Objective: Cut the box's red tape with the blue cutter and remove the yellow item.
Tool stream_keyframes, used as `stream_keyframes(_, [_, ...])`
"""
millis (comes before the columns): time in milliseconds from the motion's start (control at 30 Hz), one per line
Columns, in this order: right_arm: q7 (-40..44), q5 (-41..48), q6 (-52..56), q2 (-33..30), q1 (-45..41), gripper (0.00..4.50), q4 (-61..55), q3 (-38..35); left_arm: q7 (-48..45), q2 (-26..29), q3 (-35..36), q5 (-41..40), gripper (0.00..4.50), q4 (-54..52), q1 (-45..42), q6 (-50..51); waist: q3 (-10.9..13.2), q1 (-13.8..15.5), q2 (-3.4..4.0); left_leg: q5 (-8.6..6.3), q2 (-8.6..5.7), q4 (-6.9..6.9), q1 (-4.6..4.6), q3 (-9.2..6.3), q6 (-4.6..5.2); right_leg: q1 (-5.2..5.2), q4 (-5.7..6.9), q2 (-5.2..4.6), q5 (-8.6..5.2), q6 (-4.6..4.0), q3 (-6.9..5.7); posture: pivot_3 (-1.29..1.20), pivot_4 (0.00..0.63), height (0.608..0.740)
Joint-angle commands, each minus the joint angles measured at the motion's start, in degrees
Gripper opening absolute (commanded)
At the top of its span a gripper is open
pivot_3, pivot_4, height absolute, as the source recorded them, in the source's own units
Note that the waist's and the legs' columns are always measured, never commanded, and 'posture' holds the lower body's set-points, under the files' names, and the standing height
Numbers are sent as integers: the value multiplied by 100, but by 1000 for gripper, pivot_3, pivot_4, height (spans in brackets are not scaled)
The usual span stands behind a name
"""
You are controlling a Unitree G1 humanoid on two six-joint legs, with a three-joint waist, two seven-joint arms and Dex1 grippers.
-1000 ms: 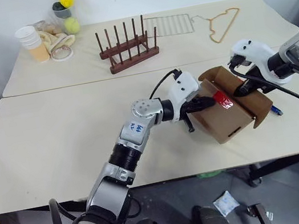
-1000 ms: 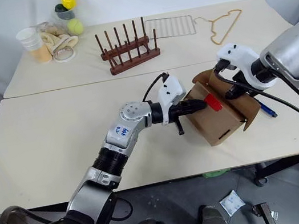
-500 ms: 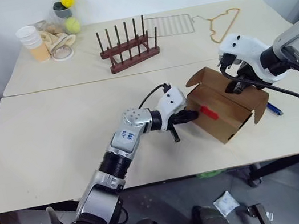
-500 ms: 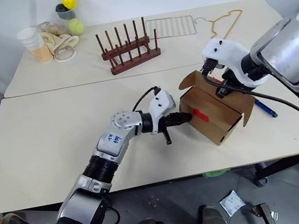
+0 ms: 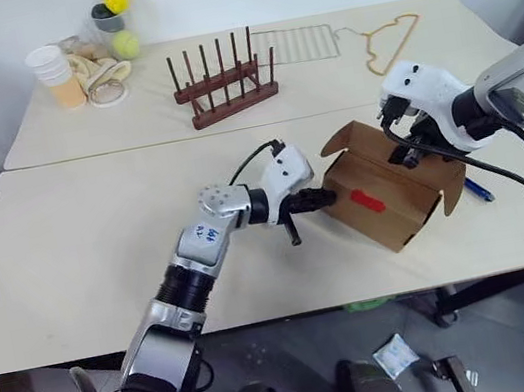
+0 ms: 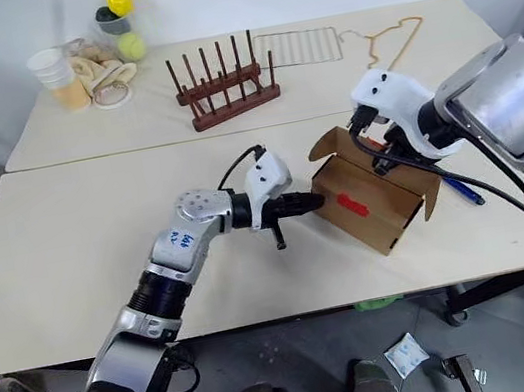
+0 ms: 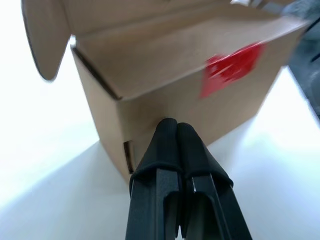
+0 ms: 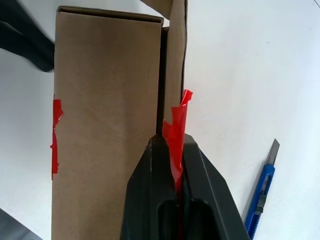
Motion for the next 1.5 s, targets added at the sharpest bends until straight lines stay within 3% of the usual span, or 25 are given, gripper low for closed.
stream_keyframes(33, [-92,0,-76,24,58,14,68,-132,-320,70,189,-366,0,-463,-166,105,0,0,0,0,0,0,0,-1,0,0,0,0,0,0,0,0,150,740])
stream_keyframes(167, [-215,-12,-89,79,56,14,151,-176,-634,120,300,-745,0,-808,-326,384,0,-7,0,0,1,0,0,1,0,0,2,1,0,0,-1,0,150,740])
stream_keyframes(300, [-263,-8,-124,108,6,14,231,-151,-367,-166,423,-921,0,-784,-489,523,0,-6,0,0,1,0,0,1,0,0,1,0,0,0,0,0,150,740])
stream_keyframes(567, [-338,57,-22,160,14,14,191,-201,504,-1004,147,-259,0,383,-786,-250,0,-5,0,0,-1,0,0,6,0,0,2,2,0,0,0,0,150,740])
stream_keyframes(700, [-380,106,89,179,0,14,100,-270,587,-1157,-68,46,0,795,-817,-539,0,-4,0,0,0,0,0,6,0,0,2,3,0,0,0,0,150,740])
stream_keyframes(1033, [-383,170,114,-85,160,14,75,-360,109,-987,-406,149,0,637,-478,-284,0,8,0,0,0,2,1,5,0,1,2,2,0,0,1,0,150,740])
stream_keyframes(1500, [4,119,-327,-636,451,14,389,-354,185,-409,-274,149,0,179,26,237,0,9,0,0,1,6,2,2,0,1,6,1,0,0,4,0,150,740])
